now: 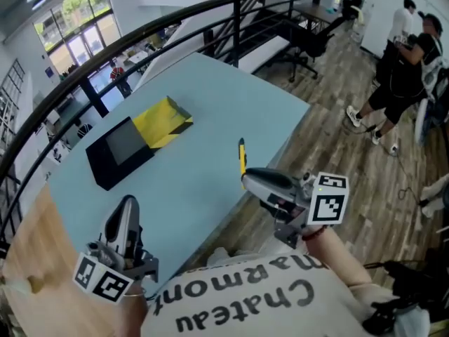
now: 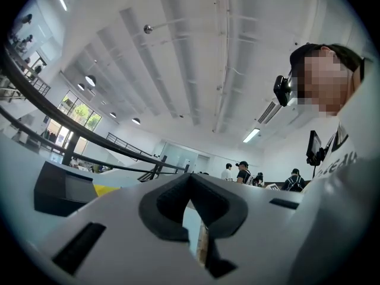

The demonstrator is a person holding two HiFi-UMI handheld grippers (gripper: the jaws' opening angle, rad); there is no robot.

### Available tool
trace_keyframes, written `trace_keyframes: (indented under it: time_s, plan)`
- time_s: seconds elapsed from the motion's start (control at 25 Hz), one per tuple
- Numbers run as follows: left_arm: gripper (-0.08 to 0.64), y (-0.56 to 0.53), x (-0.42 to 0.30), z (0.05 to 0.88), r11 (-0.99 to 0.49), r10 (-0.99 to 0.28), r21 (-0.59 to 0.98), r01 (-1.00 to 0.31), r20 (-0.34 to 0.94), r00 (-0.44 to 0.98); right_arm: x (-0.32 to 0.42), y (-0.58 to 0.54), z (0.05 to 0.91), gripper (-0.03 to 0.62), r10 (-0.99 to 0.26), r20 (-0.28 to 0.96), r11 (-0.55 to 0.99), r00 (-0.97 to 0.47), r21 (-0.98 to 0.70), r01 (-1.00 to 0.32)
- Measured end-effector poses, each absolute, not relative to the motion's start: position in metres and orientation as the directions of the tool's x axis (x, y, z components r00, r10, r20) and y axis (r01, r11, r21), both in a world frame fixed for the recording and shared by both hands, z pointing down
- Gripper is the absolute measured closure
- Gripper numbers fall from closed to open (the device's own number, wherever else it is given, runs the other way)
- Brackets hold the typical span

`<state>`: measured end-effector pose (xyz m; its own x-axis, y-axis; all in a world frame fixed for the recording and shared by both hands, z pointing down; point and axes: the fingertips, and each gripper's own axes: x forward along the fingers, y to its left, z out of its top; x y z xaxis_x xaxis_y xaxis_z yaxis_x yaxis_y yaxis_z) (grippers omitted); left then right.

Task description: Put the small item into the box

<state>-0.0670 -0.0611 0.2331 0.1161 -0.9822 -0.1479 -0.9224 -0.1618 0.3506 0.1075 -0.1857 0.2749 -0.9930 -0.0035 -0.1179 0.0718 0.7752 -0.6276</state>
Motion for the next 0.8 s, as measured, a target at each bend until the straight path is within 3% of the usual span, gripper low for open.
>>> trace_keyframes:
  time_s: [0.28, 0.56, 0.8]
  plan:
    - [0.557, -0.083, -0.069, 0.238, -0.057, -0.996, 0.225, -0.973, -0.079, 0.04, 0.123, -0.217, 0.292, 0.517, -0.035, -0.065, 0.775, -0.997, -0.632, 0.014]
    - [0.557, -0.086, -0.075, 0.262, 0.001, -1.0, 0.306, -0.952, -0.012, -0.005, 0.102, -0.241, 0.307, 0.517, 0.016, -0.051, 0.748, -0.999, -0.662, 0.046]
    - [0.557, -0.103, -0.101, 0.276, 0.037, -0.998, 0.24, -0.97, 0.05, -0.026, 0.055, -0.264, 0.311, 0.518, 0.08, -0.085, 0.717, -0.993, -0.687, 0.116]
